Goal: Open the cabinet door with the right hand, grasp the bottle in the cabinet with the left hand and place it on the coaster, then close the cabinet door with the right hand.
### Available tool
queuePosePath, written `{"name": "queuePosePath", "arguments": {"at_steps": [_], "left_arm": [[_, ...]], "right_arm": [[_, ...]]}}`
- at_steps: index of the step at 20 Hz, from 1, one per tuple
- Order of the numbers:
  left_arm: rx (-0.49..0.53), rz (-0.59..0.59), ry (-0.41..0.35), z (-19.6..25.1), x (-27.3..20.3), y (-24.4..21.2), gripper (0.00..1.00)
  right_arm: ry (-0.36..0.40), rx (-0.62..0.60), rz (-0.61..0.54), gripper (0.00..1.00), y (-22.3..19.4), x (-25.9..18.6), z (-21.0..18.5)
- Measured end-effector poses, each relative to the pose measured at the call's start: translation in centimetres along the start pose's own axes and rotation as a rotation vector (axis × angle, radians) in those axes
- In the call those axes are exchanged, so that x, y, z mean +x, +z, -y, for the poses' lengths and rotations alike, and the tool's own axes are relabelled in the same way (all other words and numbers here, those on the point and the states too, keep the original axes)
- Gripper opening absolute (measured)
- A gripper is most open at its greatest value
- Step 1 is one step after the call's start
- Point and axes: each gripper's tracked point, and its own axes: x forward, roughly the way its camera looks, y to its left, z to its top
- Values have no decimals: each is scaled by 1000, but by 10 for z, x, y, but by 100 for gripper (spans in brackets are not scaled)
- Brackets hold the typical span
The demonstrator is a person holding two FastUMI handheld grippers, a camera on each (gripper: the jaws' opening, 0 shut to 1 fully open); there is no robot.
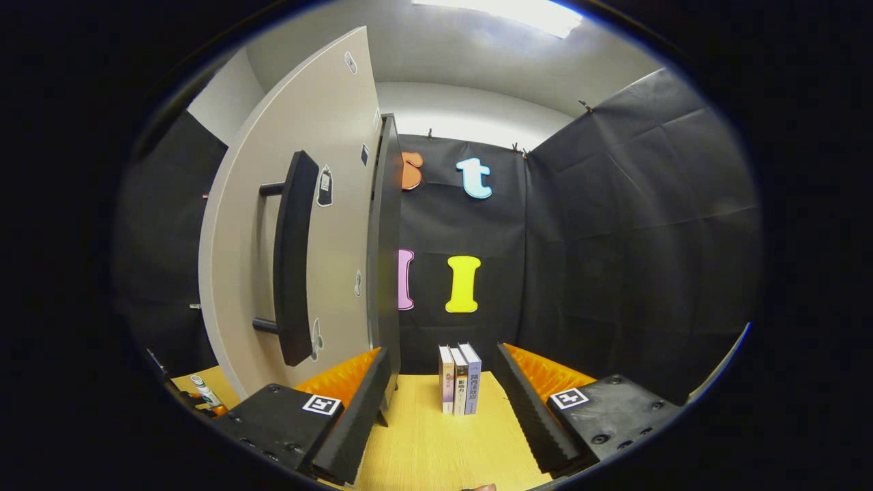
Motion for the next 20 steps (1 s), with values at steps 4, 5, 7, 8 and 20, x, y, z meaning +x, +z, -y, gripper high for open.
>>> {"name": "queuePosePath", "arguments": {"at_steps": [4,5,7,8,20], "left_arm": [[-7,-7,-5,3,-6,9,94],[-6,-16,1,3,-7,12,94],[13,-16,5,3,-12,27,94],[23,-14,5,4,-13,36,94],[-7,41,23,-14,-31,166,94]], "right_arm": [[4,16,-35,94,-3,-1,-3],[8,27,-41,94,2,1,-6],[30,44,-43,95,14,4,-15],[24,39,-43,94,19,6,-15],[-39,49,-126,93,36,7,-13]]}}
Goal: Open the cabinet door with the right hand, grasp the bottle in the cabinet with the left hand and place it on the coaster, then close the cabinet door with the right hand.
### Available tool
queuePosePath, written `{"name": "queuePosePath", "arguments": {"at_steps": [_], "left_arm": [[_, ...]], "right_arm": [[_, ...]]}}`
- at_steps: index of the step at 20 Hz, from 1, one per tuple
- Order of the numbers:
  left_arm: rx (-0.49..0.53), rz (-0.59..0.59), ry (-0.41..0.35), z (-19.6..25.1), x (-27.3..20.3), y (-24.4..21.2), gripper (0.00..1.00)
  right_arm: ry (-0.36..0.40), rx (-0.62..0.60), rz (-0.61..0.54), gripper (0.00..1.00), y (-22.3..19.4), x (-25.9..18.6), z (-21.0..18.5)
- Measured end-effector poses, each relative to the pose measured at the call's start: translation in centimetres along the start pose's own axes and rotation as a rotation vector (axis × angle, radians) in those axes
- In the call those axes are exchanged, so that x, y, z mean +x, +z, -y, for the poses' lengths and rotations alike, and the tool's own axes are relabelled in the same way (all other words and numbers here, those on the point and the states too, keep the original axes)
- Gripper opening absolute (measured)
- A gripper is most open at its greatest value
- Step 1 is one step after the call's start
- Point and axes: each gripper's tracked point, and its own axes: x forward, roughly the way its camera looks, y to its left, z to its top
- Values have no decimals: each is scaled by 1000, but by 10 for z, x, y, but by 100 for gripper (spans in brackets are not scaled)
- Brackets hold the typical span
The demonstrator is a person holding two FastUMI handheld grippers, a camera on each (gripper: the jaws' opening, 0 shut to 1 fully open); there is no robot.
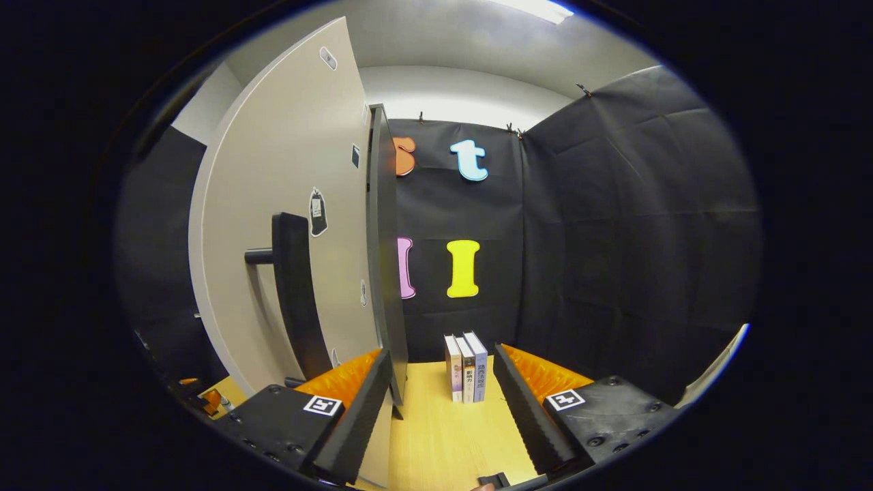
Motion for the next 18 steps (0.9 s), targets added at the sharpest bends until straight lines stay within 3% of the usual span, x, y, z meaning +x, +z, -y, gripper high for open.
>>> {"name": "queuePosePath", "arguments": {"at_steps": [6,10,18], "left_arm": [[2,30,-15,-4,12,54,94],[15,38,-53,-7,18,70,94],[75,-19,-45,-43,23,54,94]], "right_arm": [[-22,16,-38,92,-6,-3,-18],[18,-6,-36,92,-6,-11,-65],[79,4,-43,92,-19,-2,-167]]}}
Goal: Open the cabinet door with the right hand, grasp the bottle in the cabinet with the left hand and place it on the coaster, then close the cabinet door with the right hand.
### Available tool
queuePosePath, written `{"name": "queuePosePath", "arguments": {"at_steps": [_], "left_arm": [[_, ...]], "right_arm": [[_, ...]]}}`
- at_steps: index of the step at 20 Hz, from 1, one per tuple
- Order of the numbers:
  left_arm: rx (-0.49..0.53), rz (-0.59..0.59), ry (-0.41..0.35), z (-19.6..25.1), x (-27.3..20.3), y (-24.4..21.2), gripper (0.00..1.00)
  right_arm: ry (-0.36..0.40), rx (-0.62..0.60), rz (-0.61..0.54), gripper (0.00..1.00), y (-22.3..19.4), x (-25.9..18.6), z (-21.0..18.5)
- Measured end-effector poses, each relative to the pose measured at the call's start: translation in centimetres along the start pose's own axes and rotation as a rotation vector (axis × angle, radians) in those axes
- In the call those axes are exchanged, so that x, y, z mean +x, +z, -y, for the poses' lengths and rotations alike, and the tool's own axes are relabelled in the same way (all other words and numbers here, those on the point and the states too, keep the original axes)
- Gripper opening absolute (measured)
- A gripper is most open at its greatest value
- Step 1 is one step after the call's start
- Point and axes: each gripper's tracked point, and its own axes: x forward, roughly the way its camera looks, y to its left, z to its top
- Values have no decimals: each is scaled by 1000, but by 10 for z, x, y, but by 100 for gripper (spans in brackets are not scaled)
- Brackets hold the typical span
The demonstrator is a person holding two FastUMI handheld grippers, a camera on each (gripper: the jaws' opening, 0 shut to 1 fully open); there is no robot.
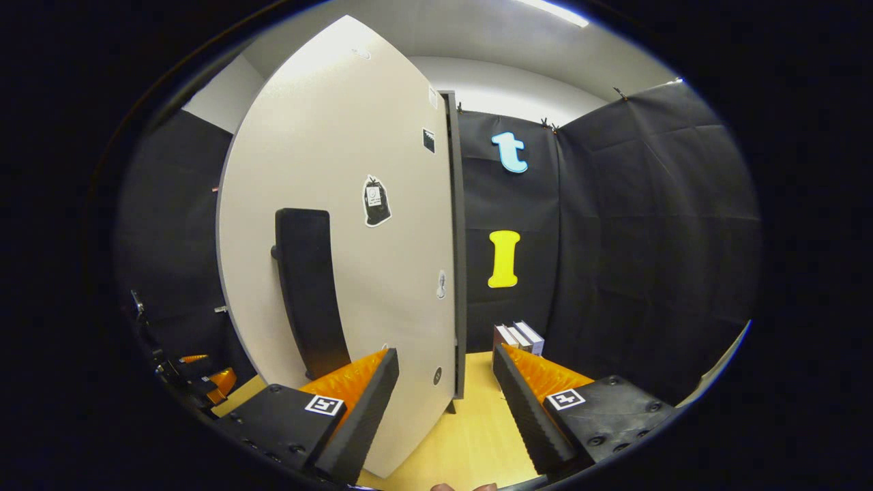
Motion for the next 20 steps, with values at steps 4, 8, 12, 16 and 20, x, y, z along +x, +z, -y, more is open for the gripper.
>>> {"name": "queuePosePath", "arguments": {"at_steps": [4,8,12,16,20], "left_arm": [[-25,5,-17,-12,6,3,94],[-23,19,-20,-24,11,9,94],[-19,19,-20,-34,17,8,94],[-25,18,-16,-40,20,9,94],[-39,22,-10,-43,18,16,94]], "right_arm": [[17,21,0,92,-7,10,-36],[64,15,-8,93,-17,21,-73],[97,-6,-21,97,-21,30,-95],[95,-9,-14,98,-20,28,-94],[78,-15,-11,97,-19,25,-87]]}}
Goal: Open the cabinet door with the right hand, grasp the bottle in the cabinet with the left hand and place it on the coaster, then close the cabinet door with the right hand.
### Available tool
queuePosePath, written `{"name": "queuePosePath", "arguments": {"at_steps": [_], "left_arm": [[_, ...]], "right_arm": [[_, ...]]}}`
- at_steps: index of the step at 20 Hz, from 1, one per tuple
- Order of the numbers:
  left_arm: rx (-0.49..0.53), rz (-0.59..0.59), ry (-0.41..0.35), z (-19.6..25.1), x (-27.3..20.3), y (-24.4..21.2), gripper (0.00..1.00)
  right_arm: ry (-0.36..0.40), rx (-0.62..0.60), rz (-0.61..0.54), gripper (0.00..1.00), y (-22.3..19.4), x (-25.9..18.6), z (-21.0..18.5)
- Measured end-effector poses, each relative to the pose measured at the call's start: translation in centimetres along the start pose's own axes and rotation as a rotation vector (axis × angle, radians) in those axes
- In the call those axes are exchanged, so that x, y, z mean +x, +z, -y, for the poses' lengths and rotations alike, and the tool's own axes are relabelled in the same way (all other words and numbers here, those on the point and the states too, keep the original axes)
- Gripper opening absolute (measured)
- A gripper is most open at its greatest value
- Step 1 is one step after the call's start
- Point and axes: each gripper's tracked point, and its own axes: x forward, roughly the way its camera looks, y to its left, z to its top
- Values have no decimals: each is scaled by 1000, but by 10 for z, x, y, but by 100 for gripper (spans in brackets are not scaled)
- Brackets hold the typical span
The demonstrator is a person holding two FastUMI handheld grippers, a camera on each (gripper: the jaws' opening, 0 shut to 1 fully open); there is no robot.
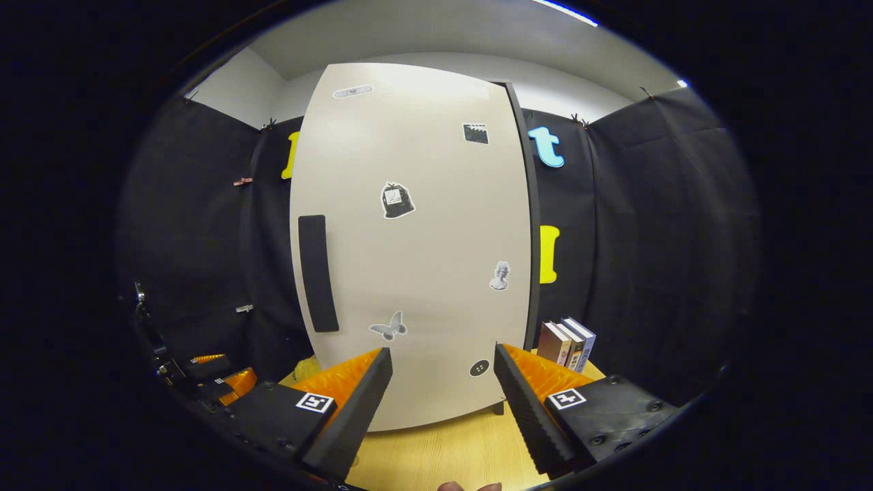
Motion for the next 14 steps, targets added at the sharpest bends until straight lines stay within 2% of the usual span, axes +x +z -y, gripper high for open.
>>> {"name": "queuePosePath", "arguments": {"at_steps": [9,14], "left_arm": [[39,9,16,3,-15,17,94],[27,20,20,14,-22,36,94]], "right_arm": [[-17,-7,29,98,9,-18,25],[-19,-14,56,98,14,-20,36]]}}
